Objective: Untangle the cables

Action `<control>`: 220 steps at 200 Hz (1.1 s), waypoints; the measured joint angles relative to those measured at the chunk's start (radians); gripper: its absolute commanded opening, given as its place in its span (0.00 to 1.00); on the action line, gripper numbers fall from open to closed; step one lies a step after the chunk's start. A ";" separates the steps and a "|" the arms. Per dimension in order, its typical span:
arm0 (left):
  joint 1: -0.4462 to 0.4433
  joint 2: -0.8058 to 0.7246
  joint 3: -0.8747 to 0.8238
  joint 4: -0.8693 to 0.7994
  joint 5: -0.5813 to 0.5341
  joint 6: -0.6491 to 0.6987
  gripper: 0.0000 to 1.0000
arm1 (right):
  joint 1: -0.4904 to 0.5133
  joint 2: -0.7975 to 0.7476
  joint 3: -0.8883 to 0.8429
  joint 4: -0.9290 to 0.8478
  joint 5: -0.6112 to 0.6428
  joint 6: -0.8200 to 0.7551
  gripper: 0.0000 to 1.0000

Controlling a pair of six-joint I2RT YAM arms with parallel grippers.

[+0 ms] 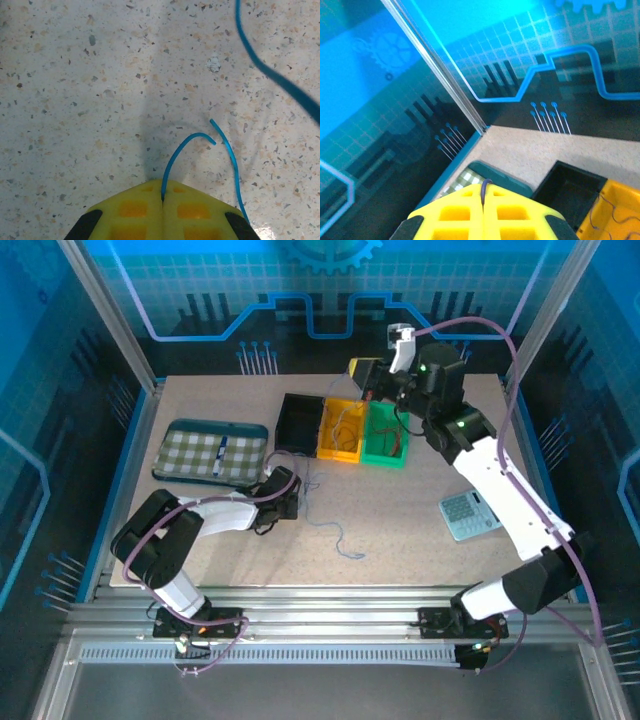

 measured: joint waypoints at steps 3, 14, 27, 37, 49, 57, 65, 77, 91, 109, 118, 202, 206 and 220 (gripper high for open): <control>0.000 0.000 -0.001 0.003 0.000 0.000 0.00 | 0.000 -0.006 0.000 0.006 -0.003 0.000 0.00; 0.001 0.000 -0.006 0.011 0.000 0.000 0.00 | 0.000 -0.025 0.000 0.026 -0.011 0.003 0.00; 0.001 0.000 -0.010 0.018 0.000 0.000 0.00 | 0.000 -0.049 0.000 0.058 -0.023 0.008 0.00; 0.001 0.000 -0.011 0.023 0.000 0.000 0.00 | 0.000 -0.063 0.000 0.079 -0.032 0.015 0.00; 0.001 0.000 -0.011 0.024 0.000 0.000 0.00 | 0.000 -0.076 0.001 0.107 -0.045 0.023 0.00; 0.001 0.001 -0.011 0.024 0.000 0.000 0.00 | 0.000 -0.081 0.003 0.117 -0.049 0.027 0.00; 0.001 0.001 -0.011 0.024 0.000 0.000 0.00 | 0.000 -0.082 0.006 0.129 -0.054 0.035 0.00; 0.001 0.001 -0.011 0.024 0.000 0.001 0.00 | 0.000 -0.083 0.008 0.142 -0.056 0.050 0.00; 0.001 0.000 -0.011 0.024 0.002 0.002 0.00 | 0.000 -0.083 0.000 0.146 -0.060 0.075 0.00; 0.003 -0.006 -0.012 0.024 0.011 0.004 0.00 | 0.012 -0.093 -0.067 0.166 -0.056 0.111 0.00; 0.005 -0.010 -0.013 0.024 0.019 0.005 0.00 | 0.029 -0.097 -0.121 0.163 -0.046 0.129 0.00; 0.016 -0.175 -0.036 0.062 0.159 0.024 0.37 | 0.097 0.224 -0.262 -0.275 0.087 0.121 0.00; 0.016 -0.187 -0.036 0.067 0.163 0.025 0.38 | 0.089 0.238 -0.264 -0.278 0.072 0.121 0.00; 0.016 -0.217 -0.036 0.079 0.171 0.028 0.40 | 0.064 0.274 -0.269 -0.279 0.014 0.119 0.00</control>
